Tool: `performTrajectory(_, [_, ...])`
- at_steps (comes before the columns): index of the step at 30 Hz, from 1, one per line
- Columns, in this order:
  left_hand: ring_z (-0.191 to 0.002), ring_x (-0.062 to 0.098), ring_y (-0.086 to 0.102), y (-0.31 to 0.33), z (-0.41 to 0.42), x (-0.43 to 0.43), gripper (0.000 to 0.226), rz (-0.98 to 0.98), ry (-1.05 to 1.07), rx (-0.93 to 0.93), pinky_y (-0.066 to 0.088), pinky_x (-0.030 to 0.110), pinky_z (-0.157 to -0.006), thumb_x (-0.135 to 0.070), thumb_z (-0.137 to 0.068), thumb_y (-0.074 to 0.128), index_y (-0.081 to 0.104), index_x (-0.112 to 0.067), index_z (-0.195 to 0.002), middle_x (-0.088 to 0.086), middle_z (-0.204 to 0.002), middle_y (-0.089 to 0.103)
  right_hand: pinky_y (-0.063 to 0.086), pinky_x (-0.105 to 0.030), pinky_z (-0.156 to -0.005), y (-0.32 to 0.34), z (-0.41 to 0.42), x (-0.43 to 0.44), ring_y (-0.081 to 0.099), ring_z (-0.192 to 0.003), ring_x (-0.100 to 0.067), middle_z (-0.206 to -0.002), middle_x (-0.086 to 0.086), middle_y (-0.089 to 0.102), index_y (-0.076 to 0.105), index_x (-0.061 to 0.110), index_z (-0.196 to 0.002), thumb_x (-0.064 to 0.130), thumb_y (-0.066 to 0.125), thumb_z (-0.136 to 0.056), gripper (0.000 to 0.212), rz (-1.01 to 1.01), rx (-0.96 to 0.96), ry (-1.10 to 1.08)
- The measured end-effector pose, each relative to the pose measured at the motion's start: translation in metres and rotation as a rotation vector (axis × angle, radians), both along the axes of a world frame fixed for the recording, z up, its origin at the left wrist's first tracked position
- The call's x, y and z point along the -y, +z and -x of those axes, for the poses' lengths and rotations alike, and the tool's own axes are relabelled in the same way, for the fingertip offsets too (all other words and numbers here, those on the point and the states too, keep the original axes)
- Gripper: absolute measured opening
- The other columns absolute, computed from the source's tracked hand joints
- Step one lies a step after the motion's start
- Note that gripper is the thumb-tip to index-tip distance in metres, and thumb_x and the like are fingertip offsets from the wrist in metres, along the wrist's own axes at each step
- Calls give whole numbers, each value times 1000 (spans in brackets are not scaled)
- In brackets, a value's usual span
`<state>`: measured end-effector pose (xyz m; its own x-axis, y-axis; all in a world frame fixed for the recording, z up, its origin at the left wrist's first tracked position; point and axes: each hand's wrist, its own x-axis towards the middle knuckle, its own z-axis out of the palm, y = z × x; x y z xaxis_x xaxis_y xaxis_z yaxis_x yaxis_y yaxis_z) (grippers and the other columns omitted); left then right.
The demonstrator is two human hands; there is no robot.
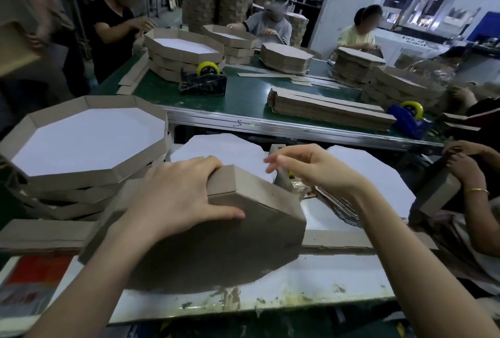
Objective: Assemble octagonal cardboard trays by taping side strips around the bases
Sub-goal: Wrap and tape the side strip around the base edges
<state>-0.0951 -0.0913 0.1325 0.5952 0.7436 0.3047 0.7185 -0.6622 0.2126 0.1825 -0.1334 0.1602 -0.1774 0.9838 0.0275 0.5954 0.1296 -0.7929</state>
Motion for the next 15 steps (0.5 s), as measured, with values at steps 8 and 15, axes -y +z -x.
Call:
performTrajectory(8, [-98, 7, 57, -4, -10, 2, 89, -7, -9, -189, 44, 29, -75, -100, -54, 27, 46, -42, -118, -19, -112, 60, 50, -26, -68, -11, 34, -12, 63, -76, -15, -101, 14, 73, 69, 37, -108, 38, 57, -98, 16, 33, 35, 51])
performTrajectory(15, [-99, 8, 56, -4, -20, -2, 81, 36, 10, -170, 30, 31, -68, -98, -55, 33, 46, -41, -112, -20, -109, 60, 54, -41, -92, -83, -64, -40, 66, -105, -23, -117, -5, 71, 70, 17, -121, 2, 61, -93, 33, 115, -335, -598])
